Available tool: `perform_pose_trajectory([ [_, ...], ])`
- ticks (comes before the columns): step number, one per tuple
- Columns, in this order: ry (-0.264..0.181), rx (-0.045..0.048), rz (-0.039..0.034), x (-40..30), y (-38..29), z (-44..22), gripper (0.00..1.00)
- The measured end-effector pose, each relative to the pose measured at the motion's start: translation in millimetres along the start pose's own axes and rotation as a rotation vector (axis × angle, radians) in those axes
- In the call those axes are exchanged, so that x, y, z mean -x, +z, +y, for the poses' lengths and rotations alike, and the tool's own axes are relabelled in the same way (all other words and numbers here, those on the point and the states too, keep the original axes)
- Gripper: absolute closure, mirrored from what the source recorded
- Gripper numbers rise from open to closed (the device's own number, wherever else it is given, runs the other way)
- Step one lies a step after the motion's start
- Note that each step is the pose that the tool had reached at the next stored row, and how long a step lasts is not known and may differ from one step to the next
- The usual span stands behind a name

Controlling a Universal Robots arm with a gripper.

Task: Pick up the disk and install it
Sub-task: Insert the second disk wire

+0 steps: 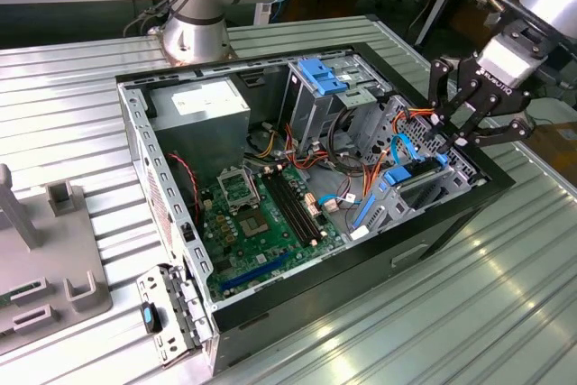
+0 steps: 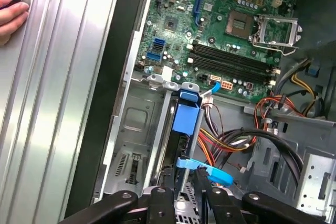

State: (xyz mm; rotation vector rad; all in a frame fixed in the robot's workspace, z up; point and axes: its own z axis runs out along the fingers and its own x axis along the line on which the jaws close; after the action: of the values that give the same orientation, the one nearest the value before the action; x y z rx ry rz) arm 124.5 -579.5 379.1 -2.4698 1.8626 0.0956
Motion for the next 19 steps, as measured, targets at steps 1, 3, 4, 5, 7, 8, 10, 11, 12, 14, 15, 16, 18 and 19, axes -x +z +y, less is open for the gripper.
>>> perform_pose_trajectory([
  [1, -0.016, 0.0012, -0.0001, 0.0, 0.1, 0.0, 0.7],
  [3, -0.067, 0.0051, -0.0001, 0.2, 0.2, -0.1, 0.7],
  [4, -0.099, 0.0076, -0.0001, 0.3, 0.2, -0.1, 0.7],
  [5, -0.115, 0.0089, -0.0002, 0.3, 0.3, -0.1, 0.7],
  [7, -0.156, 0.0121, -0.0002, 0.3, 0.4, -0.1, 0.7],
  [8, -0.177, 0.0137, -0.0001, 0.4, 0.4, -0.1, 0.7],
  [10, -0.216, 0.0168, 0.0, 0.8, 0.5, -0.2, 0.7],
  [11, -0.239, 0.0185, -0.0002, 1.1, 0.7, -0.3, 0.7],
  [12, -0.267, 0.0207, -0.0002, 1.5, 0.8, -0.4, 0.7],
  [14, -0.299, 0.0232, -0.0001, 1.8, 0.8, -0.5, 0.7],
  [15, -0.325, 0.0252, -0.0001, 2.0, 0.9, -0.7, 0.7],
  [16, -0.354, 0.0275, -0.0001, 1.9, 0.9, -1.1, 0.7],
  [18, -0.38, 0.0295, -0.0002, 1.5, 0.9, -5.2, 0.7],
  [19, -0.381, 0.0295, -0.0002, 2.0, 0.9, -7.3, 0.7],
])
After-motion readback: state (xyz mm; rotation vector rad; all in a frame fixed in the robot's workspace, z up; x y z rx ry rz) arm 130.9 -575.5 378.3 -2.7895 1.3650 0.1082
